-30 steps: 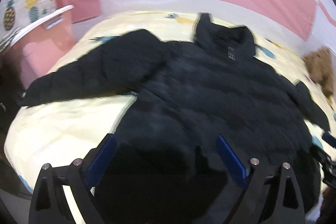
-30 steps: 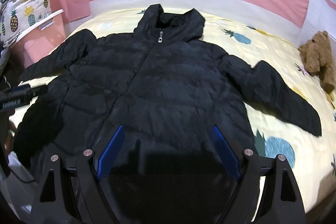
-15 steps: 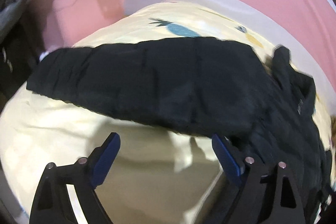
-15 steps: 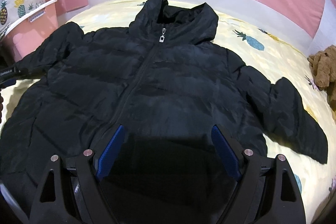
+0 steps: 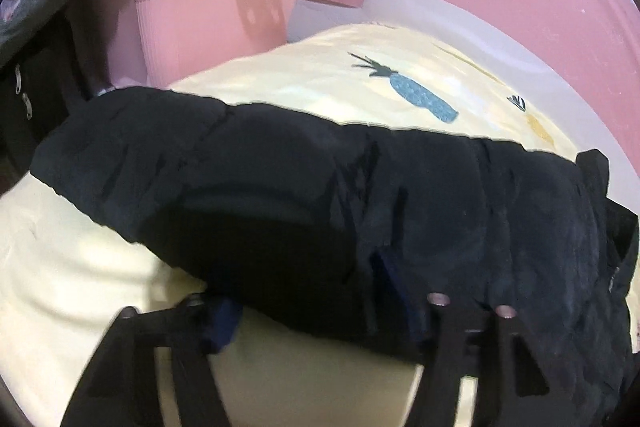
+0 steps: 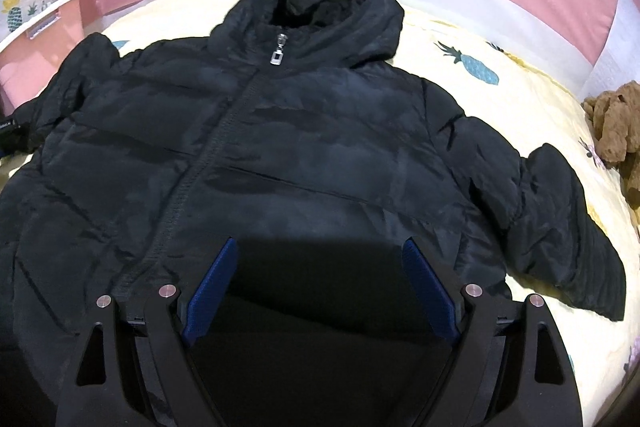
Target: Fold large clothes
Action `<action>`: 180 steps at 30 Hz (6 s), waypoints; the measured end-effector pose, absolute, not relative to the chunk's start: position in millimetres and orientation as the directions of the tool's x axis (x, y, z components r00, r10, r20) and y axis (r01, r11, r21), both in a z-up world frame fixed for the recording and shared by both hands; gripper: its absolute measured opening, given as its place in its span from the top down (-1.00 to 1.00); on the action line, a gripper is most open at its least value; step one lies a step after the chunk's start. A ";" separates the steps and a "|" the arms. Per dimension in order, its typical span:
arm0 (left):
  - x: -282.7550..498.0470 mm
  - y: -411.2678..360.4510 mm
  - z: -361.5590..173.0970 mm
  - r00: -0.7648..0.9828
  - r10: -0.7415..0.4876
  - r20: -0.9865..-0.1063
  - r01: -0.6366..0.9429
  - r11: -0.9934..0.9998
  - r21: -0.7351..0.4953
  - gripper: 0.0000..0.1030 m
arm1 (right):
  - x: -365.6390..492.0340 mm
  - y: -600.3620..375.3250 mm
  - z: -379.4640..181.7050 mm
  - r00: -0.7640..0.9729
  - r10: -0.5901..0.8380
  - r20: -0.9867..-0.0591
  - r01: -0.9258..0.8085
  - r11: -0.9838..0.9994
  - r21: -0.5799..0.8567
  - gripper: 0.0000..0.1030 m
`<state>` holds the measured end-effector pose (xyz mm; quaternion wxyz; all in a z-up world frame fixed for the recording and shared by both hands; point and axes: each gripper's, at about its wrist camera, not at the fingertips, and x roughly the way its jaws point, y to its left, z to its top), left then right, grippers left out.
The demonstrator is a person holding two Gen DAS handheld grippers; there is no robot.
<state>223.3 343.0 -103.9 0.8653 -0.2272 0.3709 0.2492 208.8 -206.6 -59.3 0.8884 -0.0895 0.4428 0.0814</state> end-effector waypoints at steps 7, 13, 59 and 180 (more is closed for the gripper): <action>232.0 340.7 -72.9 0.642 0.259 -0.721 -0.565 0.796 -0.217 0.76 | 201.9 -222.6 -57.2 0.595 0.055 -0.802 -0.201 0.976 -0.082 -0.64; 223.5 303.5 7.0 0.757 0.226 -0.614 -0.435 0.875 -0.214 0.78 | 186.1 -238.0 -44.4 0.611 0.058 -0.790 -0.180 0.981 -0.068 -0.64; 269.0 -48.4 27.0 0.648 -0.539 -0.538 0.419 0.843 -0.338 -0.66 | 149.0 -313.5 -3.3 0.722 0.061 -0.689 -0.042 0.998 0.045 -0.64; 323.1 -77.1 -94.2 0.625 -0.249 -0.740 0.224 0.965 -0.136 0.02 | 197.6 -596.5 -104.1 0.635 -0.018 -0.772 0.525 0.743 0.414 -0.32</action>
